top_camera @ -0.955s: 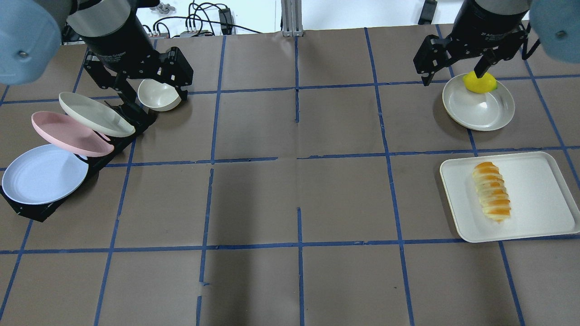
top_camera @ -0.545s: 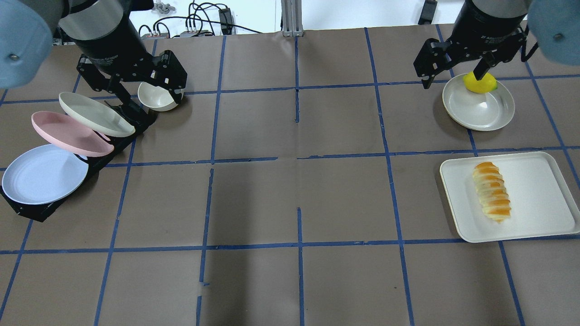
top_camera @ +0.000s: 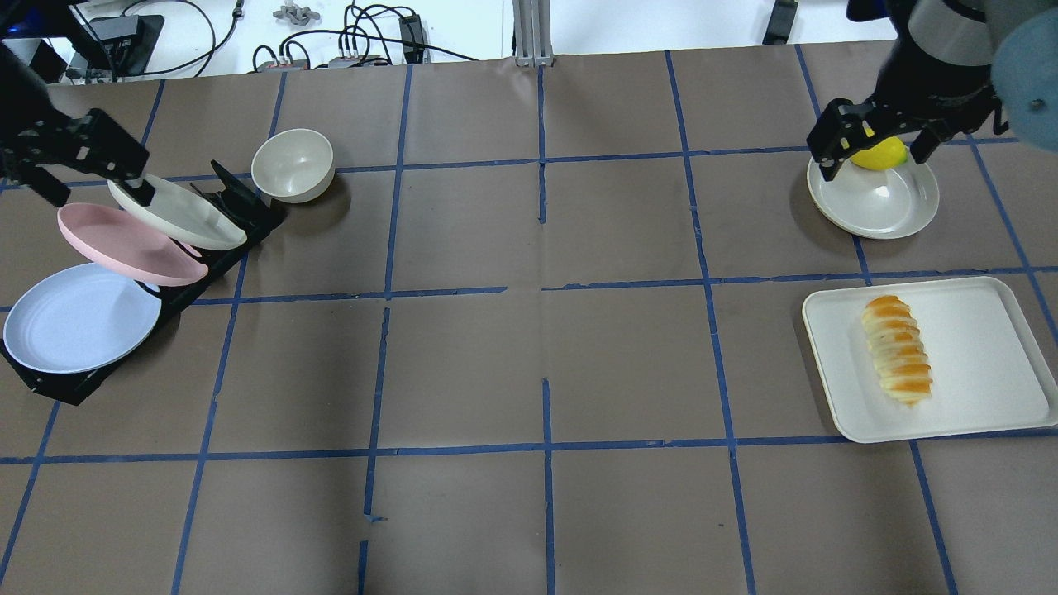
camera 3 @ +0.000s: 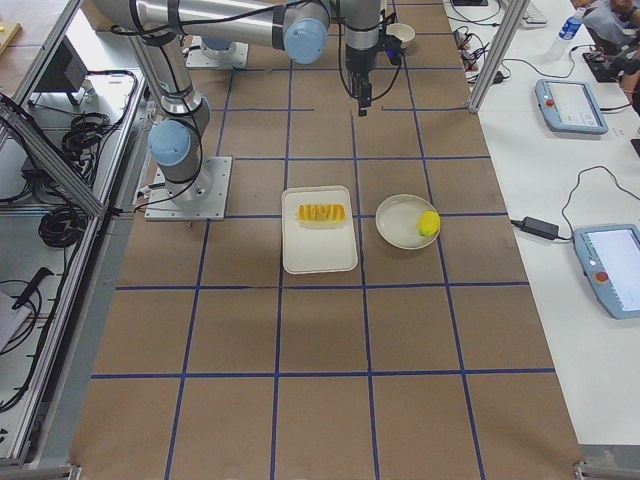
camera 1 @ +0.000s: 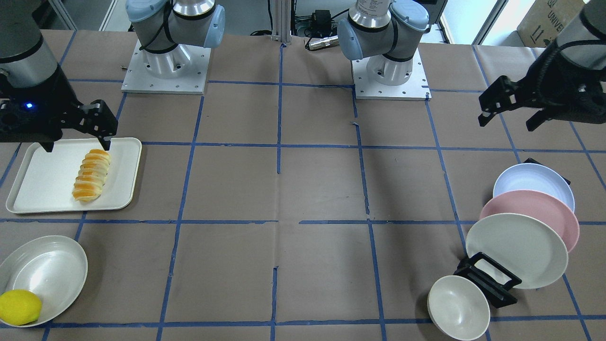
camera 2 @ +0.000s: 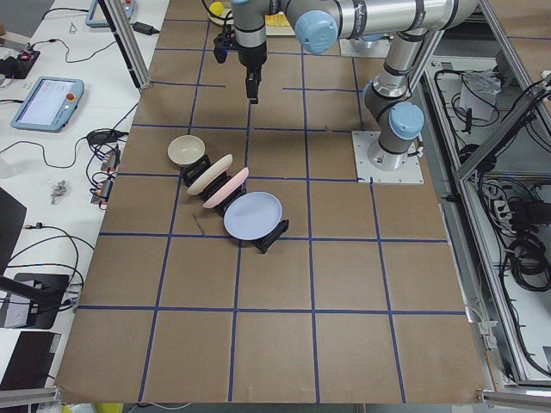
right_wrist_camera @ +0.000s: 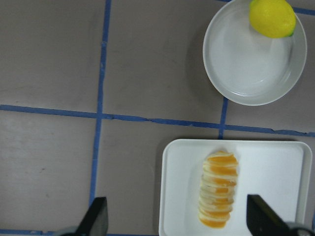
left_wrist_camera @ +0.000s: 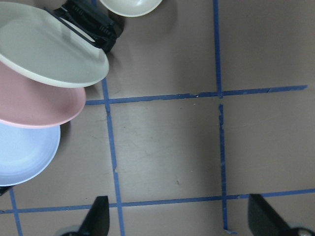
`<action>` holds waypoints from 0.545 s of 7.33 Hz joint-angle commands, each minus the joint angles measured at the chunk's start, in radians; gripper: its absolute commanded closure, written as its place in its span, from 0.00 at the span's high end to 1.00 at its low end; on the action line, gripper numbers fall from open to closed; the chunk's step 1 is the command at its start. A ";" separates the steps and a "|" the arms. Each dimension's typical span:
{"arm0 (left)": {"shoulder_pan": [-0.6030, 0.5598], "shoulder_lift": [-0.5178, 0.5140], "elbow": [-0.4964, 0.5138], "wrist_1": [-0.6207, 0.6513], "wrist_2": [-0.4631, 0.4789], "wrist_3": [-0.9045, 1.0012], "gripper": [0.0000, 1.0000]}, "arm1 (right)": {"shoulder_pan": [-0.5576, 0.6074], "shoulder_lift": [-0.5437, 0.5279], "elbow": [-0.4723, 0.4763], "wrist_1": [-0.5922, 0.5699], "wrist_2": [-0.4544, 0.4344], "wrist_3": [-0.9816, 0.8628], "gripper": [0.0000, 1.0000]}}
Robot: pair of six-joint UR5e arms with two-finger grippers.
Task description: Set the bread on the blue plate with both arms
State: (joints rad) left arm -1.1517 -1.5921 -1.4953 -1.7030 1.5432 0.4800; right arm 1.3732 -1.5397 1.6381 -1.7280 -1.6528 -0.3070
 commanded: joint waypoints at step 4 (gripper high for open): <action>0.413 -0.168 0.038 -0.026 -0.032 0.438 0.99 | -0.172 0.006 0.279 -0.276 -0.004 -0.147 0.97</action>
State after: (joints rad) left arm -0.8192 -1.7039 -1.4717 -1.7363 1.5103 0.8110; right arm 1.2125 -1.5397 1.8488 -1.9250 -1.6589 -0.4492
